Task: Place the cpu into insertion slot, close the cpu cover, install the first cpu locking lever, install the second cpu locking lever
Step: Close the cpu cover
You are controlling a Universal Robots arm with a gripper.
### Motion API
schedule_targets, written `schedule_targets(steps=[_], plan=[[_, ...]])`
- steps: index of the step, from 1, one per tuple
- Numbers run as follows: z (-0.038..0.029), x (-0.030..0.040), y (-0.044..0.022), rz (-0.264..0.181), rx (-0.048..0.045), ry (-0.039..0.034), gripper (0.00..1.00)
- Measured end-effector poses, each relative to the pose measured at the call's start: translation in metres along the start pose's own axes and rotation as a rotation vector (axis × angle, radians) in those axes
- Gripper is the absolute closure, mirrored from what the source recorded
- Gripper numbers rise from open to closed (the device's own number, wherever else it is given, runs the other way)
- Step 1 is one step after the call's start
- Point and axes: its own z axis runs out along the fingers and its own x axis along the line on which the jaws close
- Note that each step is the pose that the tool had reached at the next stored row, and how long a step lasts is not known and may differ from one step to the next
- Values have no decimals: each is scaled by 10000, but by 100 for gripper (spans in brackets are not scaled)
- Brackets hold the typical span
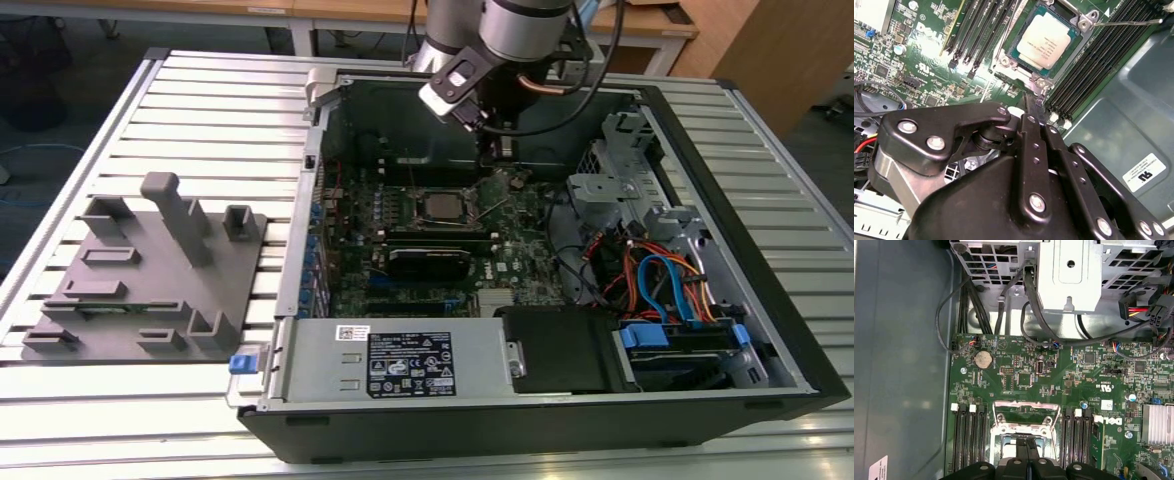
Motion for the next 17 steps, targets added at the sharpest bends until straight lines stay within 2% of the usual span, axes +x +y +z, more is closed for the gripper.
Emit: schedule_targets(steps=[17], plan=[[0, -2, 62, 0, 1, -1, 89]])
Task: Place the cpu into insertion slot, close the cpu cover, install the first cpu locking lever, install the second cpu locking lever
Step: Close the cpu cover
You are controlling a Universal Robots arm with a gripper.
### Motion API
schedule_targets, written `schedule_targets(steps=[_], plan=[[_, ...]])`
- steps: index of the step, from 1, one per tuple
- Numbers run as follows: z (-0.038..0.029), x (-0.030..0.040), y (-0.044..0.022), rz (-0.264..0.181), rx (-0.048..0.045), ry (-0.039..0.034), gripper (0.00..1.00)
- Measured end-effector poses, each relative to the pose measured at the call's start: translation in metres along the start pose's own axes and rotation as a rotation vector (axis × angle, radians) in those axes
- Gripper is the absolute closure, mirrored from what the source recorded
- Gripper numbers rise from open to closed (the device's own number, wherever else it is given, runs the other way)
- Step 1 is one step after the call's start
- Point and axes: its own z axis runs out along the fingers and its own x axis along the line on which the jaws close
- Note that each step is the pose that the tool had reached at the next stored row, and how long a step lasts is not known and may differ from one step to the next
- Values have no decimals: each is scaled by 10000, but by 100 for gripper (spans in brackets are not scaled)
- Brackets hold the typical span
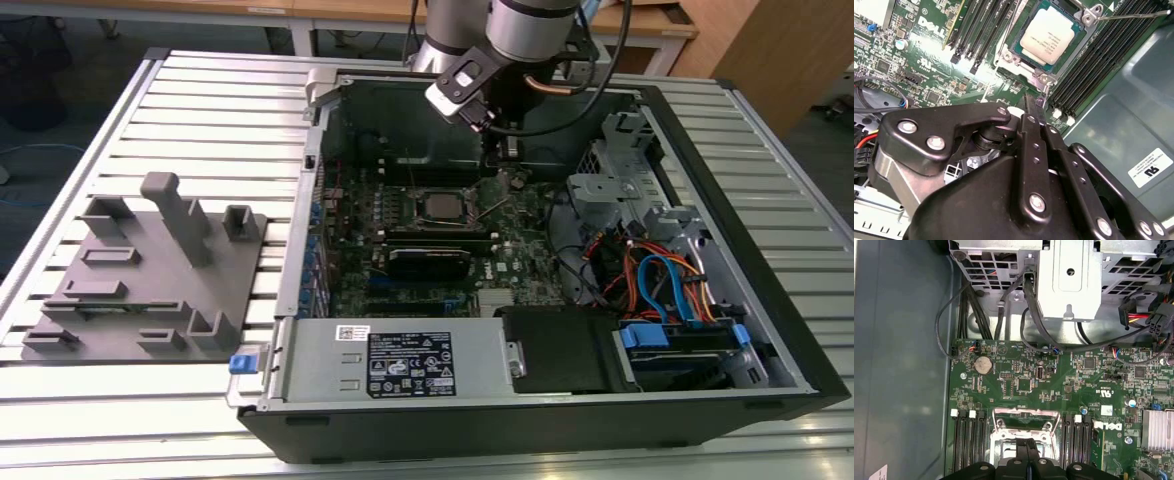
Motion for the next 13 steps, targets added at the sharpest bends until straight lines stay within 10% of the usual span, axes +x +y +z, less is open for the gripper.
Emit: schedule_targets(steps=[13], plan=[[0, -1, 46, 0, 0, 0, 89]])
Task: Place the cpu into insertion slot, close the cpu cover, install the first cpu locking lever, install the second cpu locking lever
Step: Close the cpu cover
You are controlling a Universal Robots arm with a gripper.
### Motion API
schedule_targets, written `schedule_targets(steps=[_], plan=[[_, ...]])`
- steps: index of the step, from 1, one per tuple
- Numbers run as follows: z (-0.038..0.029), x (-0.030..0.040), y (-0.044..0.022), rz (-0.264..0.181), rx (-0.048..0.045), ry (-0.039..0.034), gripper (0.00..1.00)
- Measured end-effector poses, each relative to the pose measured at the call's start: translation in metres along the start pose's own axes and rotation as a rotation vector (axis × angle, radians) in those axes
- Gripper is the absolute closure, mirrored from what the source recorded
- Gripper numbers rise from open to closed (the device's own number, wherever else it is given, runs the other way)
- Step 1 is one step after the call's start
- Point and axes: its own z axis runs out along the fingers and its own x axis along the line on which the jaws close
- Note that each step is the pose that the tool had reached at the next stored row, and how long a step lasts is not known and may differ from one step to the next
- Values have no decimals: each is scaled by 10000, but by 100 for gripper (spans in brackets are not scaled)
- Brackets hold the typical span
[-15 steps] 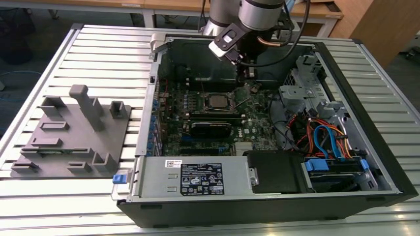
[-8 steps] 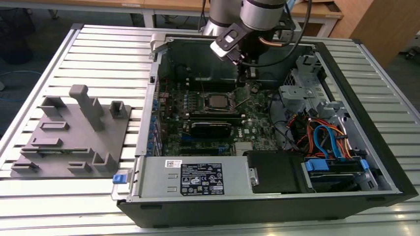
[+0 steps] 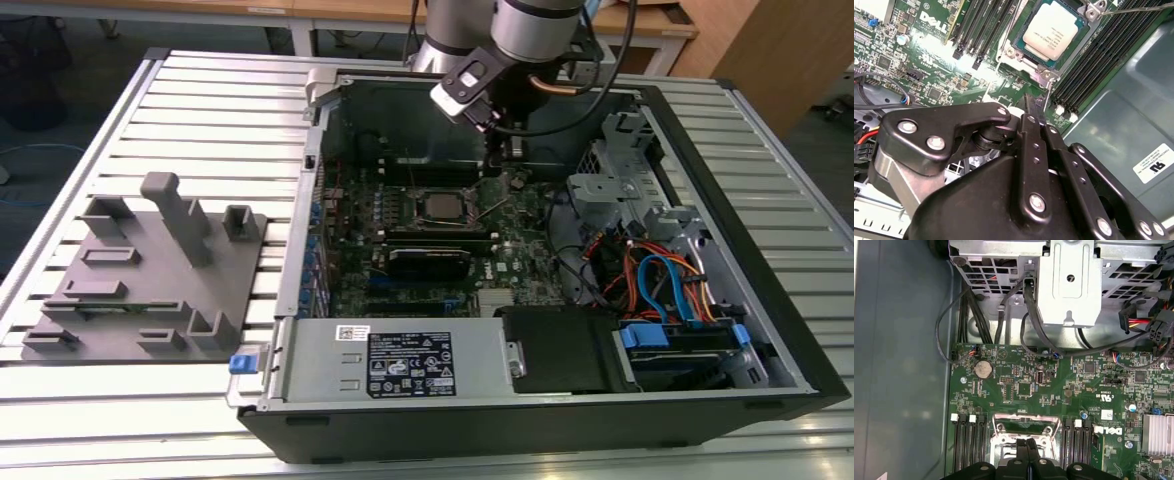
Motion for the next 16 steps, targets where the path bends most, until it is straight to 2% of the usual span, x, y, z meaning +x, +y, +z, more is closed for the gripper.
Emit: schedule_targets(steps=[16], plan=[[0, -1, 40, 0, -1, 1, 89]])
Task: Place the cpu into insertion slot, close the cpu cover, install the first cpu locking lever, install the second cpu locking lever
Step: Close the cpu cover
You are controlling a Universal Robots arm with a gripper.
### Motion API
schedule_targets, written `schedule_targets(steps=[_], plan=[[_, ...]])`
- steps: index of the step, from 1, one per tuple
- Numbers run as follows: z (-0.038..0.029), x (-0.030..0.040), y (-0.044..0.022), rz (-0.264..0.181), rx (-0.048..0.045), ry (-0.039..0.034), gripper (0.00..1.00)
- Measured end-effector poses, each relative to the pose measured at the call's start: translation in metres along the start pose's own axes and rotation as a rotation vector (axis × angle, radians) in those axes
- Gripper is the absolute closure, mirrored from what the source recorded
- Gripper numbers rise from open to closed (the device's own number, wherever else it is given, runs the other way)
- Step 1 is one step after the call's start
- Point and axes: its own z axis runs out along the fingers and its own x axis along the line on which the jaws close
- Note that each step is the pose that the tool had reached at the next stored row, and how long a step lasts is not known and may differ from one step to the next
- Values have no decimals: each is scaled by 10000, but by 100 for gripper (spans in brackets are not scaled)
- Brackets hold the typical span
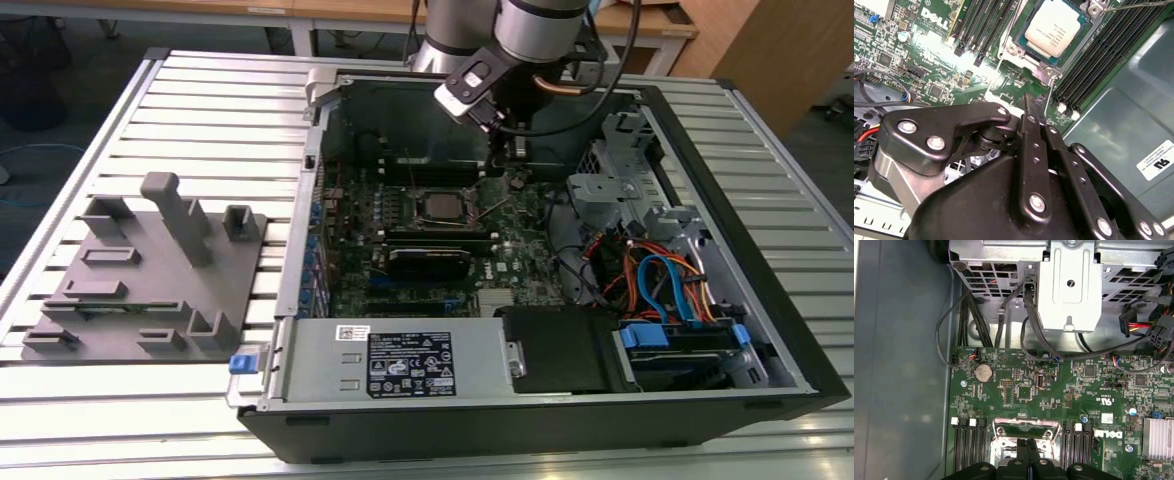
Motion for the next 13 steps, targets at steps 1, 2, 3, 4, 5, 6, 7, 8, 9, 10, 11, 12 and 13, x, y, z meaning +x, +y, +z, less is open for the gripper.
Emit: schedule_targets(steps=[1, 2, 3, 4, 5, 6, 7, 8, 9, 10, 11, 12, 13], plan=[[0, 0, 3, 1, 0, 0, 89], [0, 0, 7, 1, 0, 0, 89], [0, 0, 10, 1, 0, 0, 89], [0, 0, 13, 1, 0, -1, 89], [0, -1, 16, 1, 0, 0, 89], [0, -1, 18, 1, 0, 0, 89], [0, -1, 19, 1, 0, 0, 89], [0, -1, 20, 0, 0, 0, 89], [0, -1, 21, 1, 0, 0, 89], [0, -1, 21, 0, 0, 0, 89], [0, -1, 21, 1, 0, 0, 89], [0, -1, 22, 0, 0, 0, 89], [0, -1, 25, -2, 0, 0, 89]])
